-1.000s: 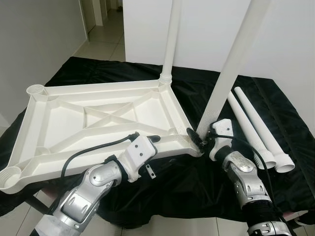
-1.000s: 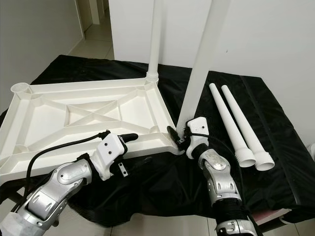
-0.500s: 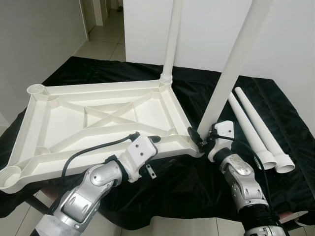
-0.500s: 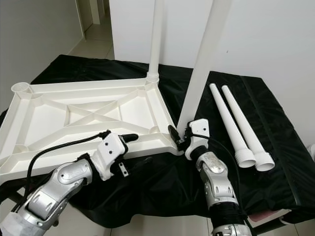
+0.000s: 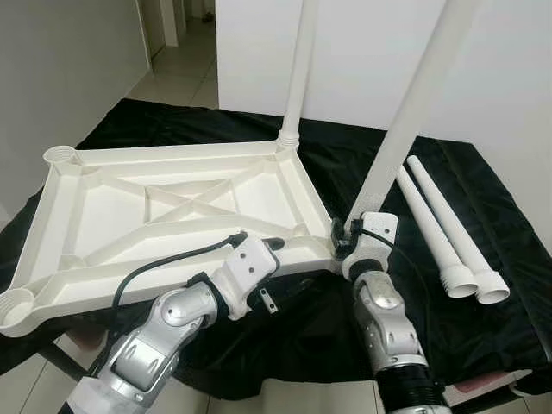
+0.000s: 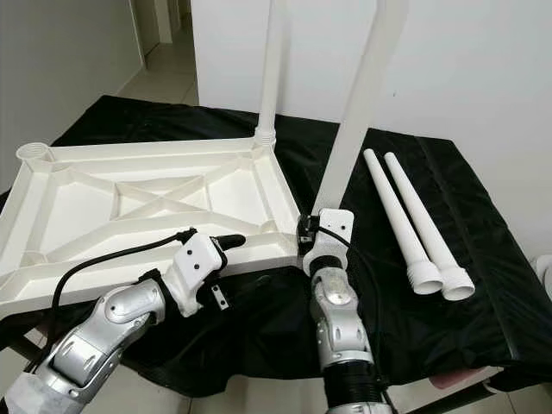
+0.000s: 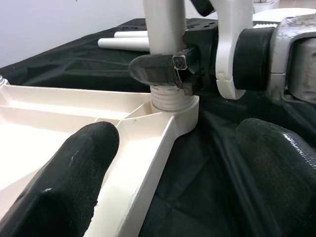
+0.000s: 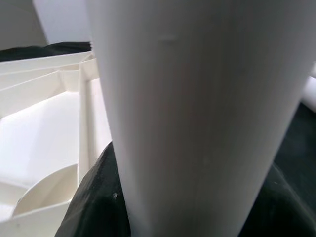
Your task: Building children table
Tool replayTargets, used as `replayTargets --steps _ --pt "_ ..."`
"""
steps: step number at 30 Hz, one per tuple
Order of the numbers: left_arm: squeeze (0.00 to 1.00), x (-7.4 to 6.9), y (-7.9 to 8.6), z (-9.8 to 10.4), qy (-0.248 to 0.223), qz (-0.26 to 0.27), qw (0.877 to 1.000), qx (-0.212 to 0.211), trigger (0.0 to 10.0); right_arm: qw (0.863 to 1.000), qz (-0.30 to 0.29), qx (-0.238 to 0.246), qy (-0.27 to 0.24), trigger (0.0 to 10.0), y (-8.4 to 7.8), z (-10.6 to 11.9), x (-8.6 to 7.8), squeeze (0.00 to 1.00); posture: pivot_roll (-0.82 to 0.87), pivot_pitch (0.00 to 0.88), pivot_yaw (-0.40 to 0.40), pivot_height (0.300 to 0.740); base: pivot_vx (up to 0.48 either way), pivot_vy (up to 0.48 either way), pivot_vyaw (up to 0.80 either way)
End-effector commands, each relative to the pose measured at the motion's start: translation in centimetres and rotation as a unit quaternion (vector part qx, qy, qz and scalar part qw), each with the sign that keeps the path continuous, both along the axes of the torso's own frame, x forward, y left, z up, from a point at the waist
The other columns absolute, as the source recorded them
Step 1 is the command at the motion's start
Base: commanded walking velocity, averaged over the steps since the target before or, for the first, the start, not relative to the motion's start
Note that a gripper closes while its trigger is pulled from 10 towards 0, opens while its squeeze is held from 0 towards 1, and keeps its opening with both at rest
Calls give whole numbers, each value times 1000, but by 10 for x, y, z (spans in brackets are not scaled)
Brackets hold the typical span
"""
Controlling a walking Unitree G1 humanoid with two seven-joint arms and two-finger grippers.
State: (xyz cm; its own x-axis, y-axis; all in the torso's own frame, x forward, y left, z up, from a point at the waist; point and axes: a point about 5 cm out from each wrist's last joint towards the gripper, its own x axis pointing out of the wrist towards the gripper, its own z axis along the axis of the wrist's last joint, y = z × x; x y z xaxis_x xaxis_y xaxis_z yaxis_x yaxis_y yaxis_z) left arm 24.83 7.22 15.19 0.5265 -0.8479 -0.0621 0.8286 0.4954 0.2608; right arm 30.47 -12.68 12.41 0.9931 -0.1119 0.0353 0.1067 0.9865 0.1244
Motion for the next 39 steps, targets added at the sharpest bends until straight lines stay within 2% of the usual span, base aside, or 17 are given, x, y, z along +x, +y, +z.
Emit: replayTargets --steps 1,8,9,10,16,20,21,22,23,24,26,30,31,33,34,35,39 --pt "0 -2 -1 3 -2 -15 1000 0 10000 1000 -7 16 4 10000 1 -3 -3 0 64 41 -82 740 0 0 0" --pt "0 -2 -1 3 0 -14 1000 0 10000 1000 1 18 -17 10000 2 8 -4 0 60 56 -81 740 0 0 0" --pt "0 -2 -1 4 0 -14 1000 -1 10000 1000 -1 19 -21 10000 1 9 -4 773 61 60 -80 740 0 0 0" --pt "0 -2 -1 4 0 -13 1000 -1 10000 999 5 24 -26 10000 1 11 -4 1000 61 60 -80 740 0 0 0" --pt "0 -2 -1 4 1 -9 1000 -3 10000 997 55 22 -49 10000 1 17 -3 1000 60 67 -77 740 0 0 0" --pt "0 -1 -2 4 0 -8 1000 -3 10000 996 81 11 -39 10000 -5 17 0 1000 60 70 -80 740 0 0 0" --pt "0 -1 -2 5 0 -7 1000 -4 10000 995 89 9 -35 10000 -7 17 1 612 60 70 -80 740 0 0 0" --pt "0 -1 -2 5 0 -7 1000 -4 10000 995 89 9 -35 10000 -7 17 1 612 60 70 -80 740 0 0 0" --pt "0 -1 -2 5 0 -6 1000 -4 10000 992 122 -2 -27 10000 -9 16 2 0 60 71 -82 740 0 0 0" --pt "0 -1 -2 5 0 -6 1000 -4 10000 992 122 -2 -27 10000 -9 16 2 0 60 71 -82 740 0 0 0" --pt "0 0 -2 5 -2 -6 1000 -2 10000 977 207 -43 -8 10000 -20 13 7 0 59 72 -83 740 0 0 0" --pt "0 0 -3 5 -3 -6 1000 -2 10000 974 221 -57 -10 10000 -23 13 8 0 59 73 -82 740 0 0 0" --pt "0 1 -3 5 -3 -5 1000 -1 10000 966 248 -68 -8 10000 -25 12 9 0 59 71 -80 740 0 0 0" --pt "0 2 -3 6 -5 -6 1000 -2 10000 942 317 -114 -5 10000 -37 11 10 0 54 70 -78 740 0 0 0" --pt "0 2 -3 6 -5 -6 1000 -2 10000 942 317 -114 -5 10000 -37 11 10 0 54 70 -78 740 0 0 0" --pt "0 2 -4 7 -6 -7 1000 -2 10000 933 334 -132 -3 10000 -42 11 11 0 54 72 -78 740 0 0 0" --pt "0 3 -4 7 -6 -8 1000 -2 10000 920 364 -147 0 10000 -52 14 15 0 49 69 -74 740 0 0 0"
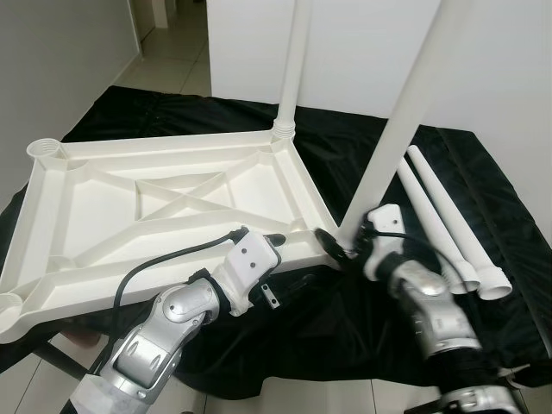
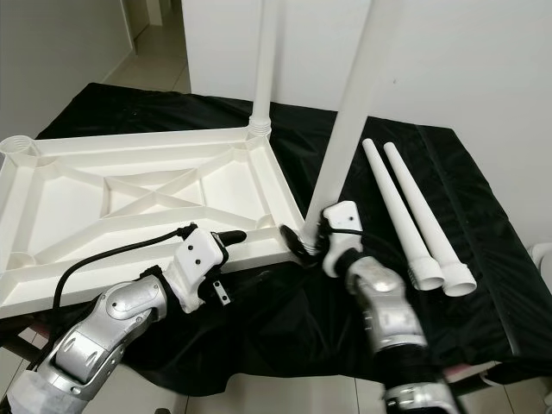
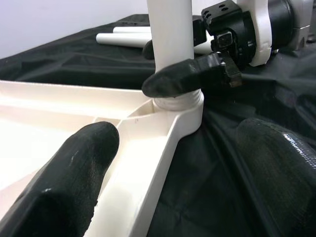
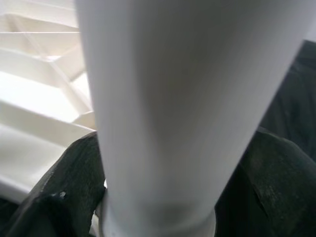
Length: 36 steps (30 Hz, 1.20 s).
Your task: Building children table
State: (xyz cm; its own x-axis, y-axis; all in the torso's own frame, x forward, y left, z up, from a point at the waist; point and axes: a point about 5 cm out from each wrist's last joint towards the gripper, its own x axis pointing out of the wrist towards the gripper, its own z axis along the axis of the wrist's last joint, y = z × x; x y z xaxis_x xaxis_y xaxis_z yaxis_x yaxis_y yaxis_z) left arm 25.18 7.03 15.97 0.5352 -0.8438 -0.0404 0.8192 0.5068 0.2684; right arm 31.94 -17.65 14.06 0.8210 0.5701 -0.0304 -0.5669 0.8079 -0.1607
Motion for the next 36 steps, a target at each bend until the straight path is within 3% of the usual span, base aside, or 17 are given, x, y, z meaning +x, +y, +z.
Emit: replayTargets --steps 1,10,11,13,14,24,25,30,36 --pt "0 -1 -2 -1 2 -13 1000 6 10000 1000 17 -3 6 10000 -2 -2 0 0 49 69 -74 740 0 0 0" --pt "0 1 -5 0 1 -15 1000 3 10000 998 61 -15 12 10000 -8 5 14 0 48 69 -71 740 0 0 0" --pt "0 1 -5 1 1 -15 1000 3 10000 997 68 -19 14 3686 -8 3 16 0 51 70 -71 740 0 0 0" --pt "0 1 -5 1 1 -15 1000 3 10000 997 68 -19 14 3686 -8 3 16 0 51 70 -71 740 0 0 0" --pt "0 0 -4 1 0 -15 1000 4 10000 997 74 -24 14 0 -8 2 17 0 54 72 -72 740 0 0 0" --pt "0 -1 -3 0 1 -10 1000 3 10000 995 86 -24 36 0 -14 -6 16 0 58 73 -78 740 0 0 0" --pt "0 -1 -4 0 2 -10 1000 3 10000 997 66 -14 44 10000 -16 -11 15 0 53 75 -80 740 0 0 0" --pt "0 0 -4 0 2 -11 1000 2 10000 998 38 8 42 10000 -15 -12 15 0 49 77 -79 740 0 0 0" --pt "0 -1 -5 0 3 -15 1000 1 10000 996 -69 57 32 10000 -9 -9 22 0 40 82 -77 740 0 0 0"
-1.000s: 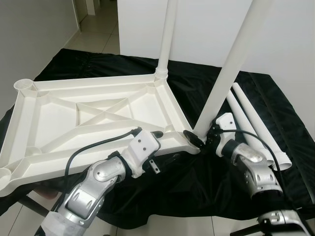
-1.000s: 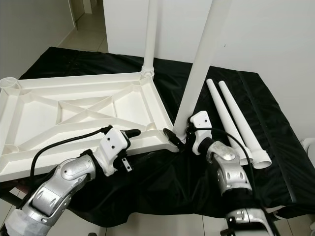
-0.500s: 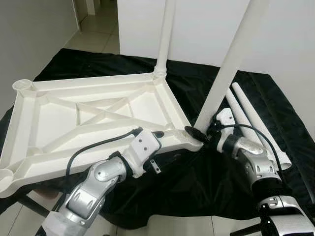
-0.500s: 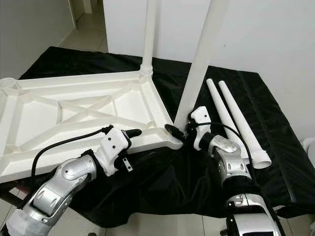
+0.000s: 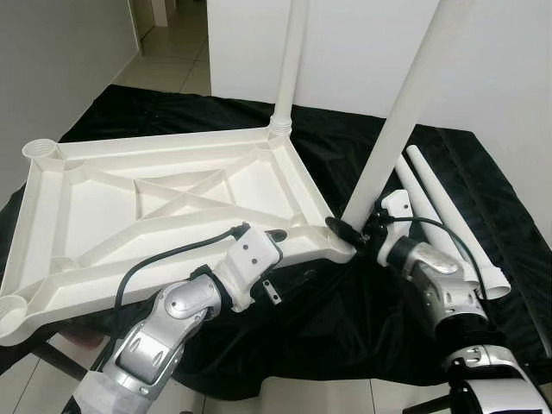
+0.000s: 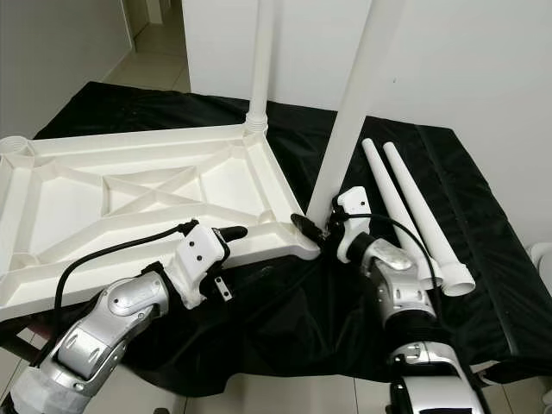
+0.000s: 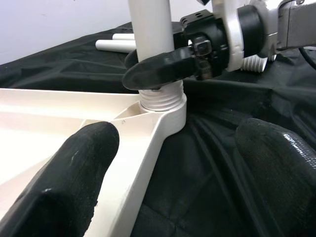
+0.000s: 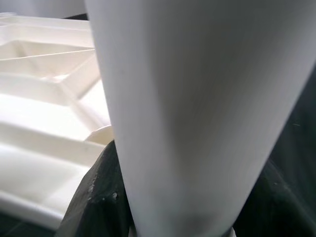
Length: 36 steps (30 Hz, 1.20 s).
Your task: Building children table
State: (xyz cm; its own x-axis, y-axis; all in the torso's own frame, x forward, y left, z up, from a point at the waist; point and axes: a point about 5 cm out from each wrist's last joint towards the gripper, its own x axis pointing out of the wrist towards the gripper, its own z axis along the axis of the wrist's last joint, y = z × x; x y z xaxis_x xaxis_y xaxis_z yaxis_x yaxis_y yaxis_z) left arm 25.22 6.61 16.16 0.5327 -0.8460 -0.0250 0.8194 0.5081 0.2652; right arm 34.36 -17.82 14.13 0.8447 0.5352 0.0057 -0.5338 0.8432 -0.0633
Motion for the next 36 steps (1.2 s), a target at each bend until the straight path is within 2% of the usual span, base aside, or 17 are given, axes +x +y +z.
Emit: replayTargets --steps 1,3,5,7,8,9,11,12,13,15,16,17,19,20,24,35,36 --pt "0 -2 -1 -2 6 -14 1000 8 10000 998 -55 9 15 10000 -6 -8 -2 0 40 82 -77 740 0 0 0" --pt "0 -2 -1 -2 6 -14 1000 8 10000 998 -55 9 15 10000 -6 -8 -2 0 40 82 -77 740 0 0 0" --pt "0 -3 -1 -3 7 -14 1000 8 10000 994 -102 38 21 10000 0 -8 -2 0 44 83 -85 740 0 0 0" --pt "0 -3 -1 -3 7 -14 1000 8 10000 994 -102 38 21 10000 0 -8 -2 0 44 83 -85 740 0 0 0" --pt "0 -3 -1 -3 7 -14 1000 8 10000 989 -133 53 29 10000 2 -8 -2 0 44 83 -87 740 0 0 0" --pt "0 -3 -1 -3 7 -14 1000 8 10000 989 -133 53 29 10000 2 -8 -2 0 44 83 -87 740 0 0 0" --pt "0 -4 -2 -4 8 -13 1000 7 10000 971 -225 71 32 10000 12 -10 -7 0 51 82 -100 740 0 0 0" --pt "0 -4 -2 -4 8 -13 1000 7 10000 971 -225 71 32 10000 12 -10 -7 0 51 82 -100 740 0 0 0" --pt "0 -5 -2 -4 9 -13 1000 7 10000 964 -251 77 33 10000 15 -11 -9 0 52 80 -103 740 0 0 0" --pt "0 -5 -2 -4 9 -13 1000 7 10000 964 -251 77 33 10000 15 -11 -9 0 52 80 -103 740 0 0 0" --pt "0 -5 -2 -4 9 -12 1000 7 10000 955 -284 77 34 10000 19 -12 -12 0 54 80 -106 740 0 0 0" --pt "0 -5 -2 -4 9 -12 1000 7 10000 955 -284 77 34 10000 19 -12 -12 0 54 80 -106 740 0 0 0" --pt "0 -6 -2 -4 8 -9 1000 6 10000 931 -353 89 26 10000 35 -13 -20 0 68 75 -113 740 0 0 0" --pt "0 -6 -1 -4 9 -8 1000 6 10000 924 -366 103 28 10000 44 -14 -24 0 71 72 -113 740 0 0 0" --pt "0 -6 -1 -4 9 -8 1000 6 10000 922 -370 114 31 10000 50 -14 -26 0 71 72 -113 740 0 0 0" --pt "0 -7 0 -5 8 -9 1000 9 10000 931 -348 111 19 10000 51 -10 -32 0 70 66 -108 740 0 0 0" --pt "0 -7 -1 -5 8 -9 1000 10 10000 935 -334 116 10 10000 49 -8 -34 1000 68 63 -106 740 0 0 0"
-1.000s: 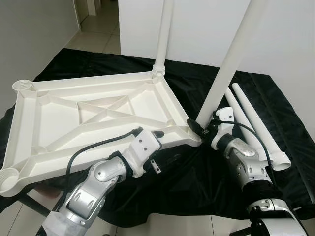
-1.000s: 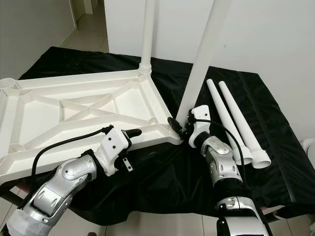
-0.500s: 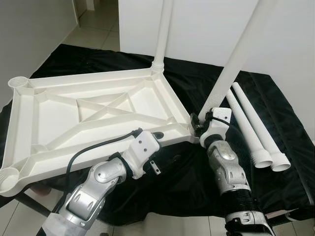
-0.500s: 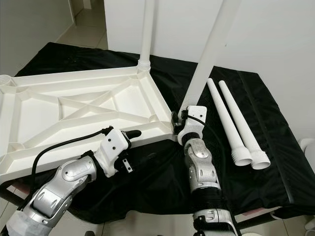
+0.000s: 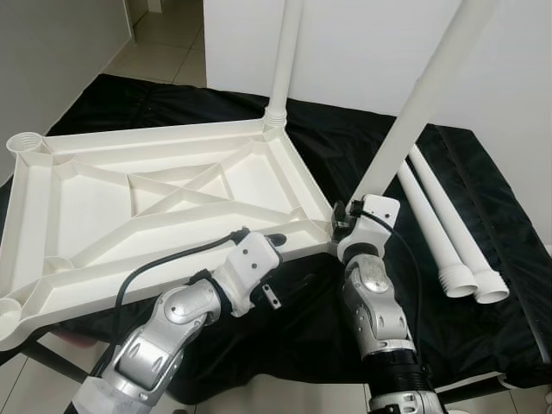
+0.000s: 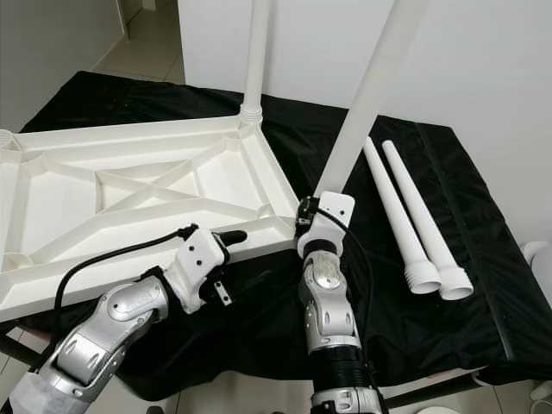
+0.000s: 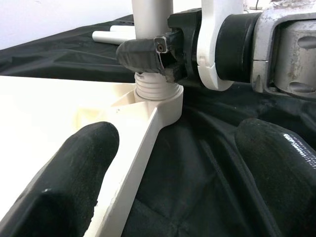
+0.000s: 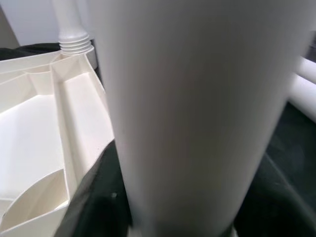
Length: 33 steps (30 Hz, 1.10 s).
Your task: Building children table
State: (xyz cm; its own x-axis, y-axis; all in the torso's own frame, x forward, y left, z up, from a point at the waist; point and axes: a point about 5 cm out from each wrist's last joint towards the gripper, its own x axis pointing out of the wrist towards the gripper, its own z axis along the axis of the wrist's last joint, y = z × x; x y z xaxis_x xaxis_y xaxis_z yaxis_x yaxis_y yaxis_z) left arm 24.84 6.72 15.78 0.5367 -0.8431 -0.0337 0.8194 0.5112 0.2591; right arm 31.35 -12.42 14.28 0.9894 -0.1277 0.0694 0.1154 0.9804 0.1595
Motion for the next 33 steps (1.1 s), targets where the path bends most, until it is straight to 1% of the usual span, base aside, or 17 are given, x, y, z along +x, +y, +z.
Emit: replayTargets --steps 1,3,5,7,8,9,11,12,14,17,18,21,22,28,29,32,33 --pt "0 -3 -2 -1 3 -12 1000 7 10000 1000 1 6 16 10000 -5 -10 -4 1000 68 63 -106 740 0 0 0" --pt "0 -3 -2 -1 3 -13 1000 8 10000 999 50 7 -7 10000 -15 -9 -6 1000 67 62 -106 740 0 0 0" --pt "0 -3 -2 -1 3 -13 1000 9 10000 997 70 3 -13 10000 -21 -10 -7 1000 66 64 -106 740 0 0 0" --pt "0 -3 -2 -1 3 -13 1000 9 10000 997 70 3 -13 10000 -21 -10 -7 1000 66 64 -106 740 0 0 0" --pt "0 -3 -2 -1 3 -13 1000 9 10000 995 96 -10 -13 10000 -28 -12 -7 1000 66 65 -106 740 0 0 0" --pt "0 -2 -2 -1 3 -12 1000 9 10000 993 114 -25 -12 10000 -35 -13 -5 235 64 65 -104 740 0 0 0" --pt "0 -2 -2 -1 3 -12 1000 8 10000 992 125 -35 -11 10000 -39 -14 -5 235 64 65 -104 740 0 0 0" --pt "0 -2 -2 -1 3 -12 1000 8 10000 988 144 -47 -14 10000 -43 -13 -3 0 62 67 -99 740 0 0 0" --pt "0 -1 -2 -1 3 -12 1000 9 10000 977 197 -73 -25 10000 -48 -8 2 0 57 69 -92 740 0 0 0" --pt "0 -1 -2 0 3 -12 1000 9 10000 971 224 -81 -25 10000 -48 -7 5 0 54 70 -87 740 0 0 0" --pt "0 1 -2 0 2 -13 1000 10 10000 958 268 -98 -27 10000 -47 -4 9 0 53 69 -82 740 0 0 0" --pt "0 1 -2 0 1 -13 1000 10 10000 952 285 -104 -27 10000 -46 -3 10 0 53 69 -82 740 0 0 0" --pt "0 2 -2 1 0 -13 1000 9 10000 939 316 -129 -37 10000 -45 1 15 0 55 70 -80 740 0 0 0" --pt "0 2 -2 2 0 -12 1000 9 10000 921 356 -154 -30 10000 -44 5 26 0 60 68 -76 740 0 0 0" --pt "0 3 -2 2 -1 -11 1000 10 10000 917 363 -163 -24 5451 -44 5 28 0 64 68 -78 740 0 0 0" --pt "0 3 -2 2 -1 -11 1000 10 10000 914 368 -169 -20 5451 -45 5 30 0 66 68 -79 740 0 0 0" --pt "0 3 -1 3 -3 -9 1000 10 10000 911 373 -173 -12 0 -48 3 32 0 68 67 -82 740 0 0 0"
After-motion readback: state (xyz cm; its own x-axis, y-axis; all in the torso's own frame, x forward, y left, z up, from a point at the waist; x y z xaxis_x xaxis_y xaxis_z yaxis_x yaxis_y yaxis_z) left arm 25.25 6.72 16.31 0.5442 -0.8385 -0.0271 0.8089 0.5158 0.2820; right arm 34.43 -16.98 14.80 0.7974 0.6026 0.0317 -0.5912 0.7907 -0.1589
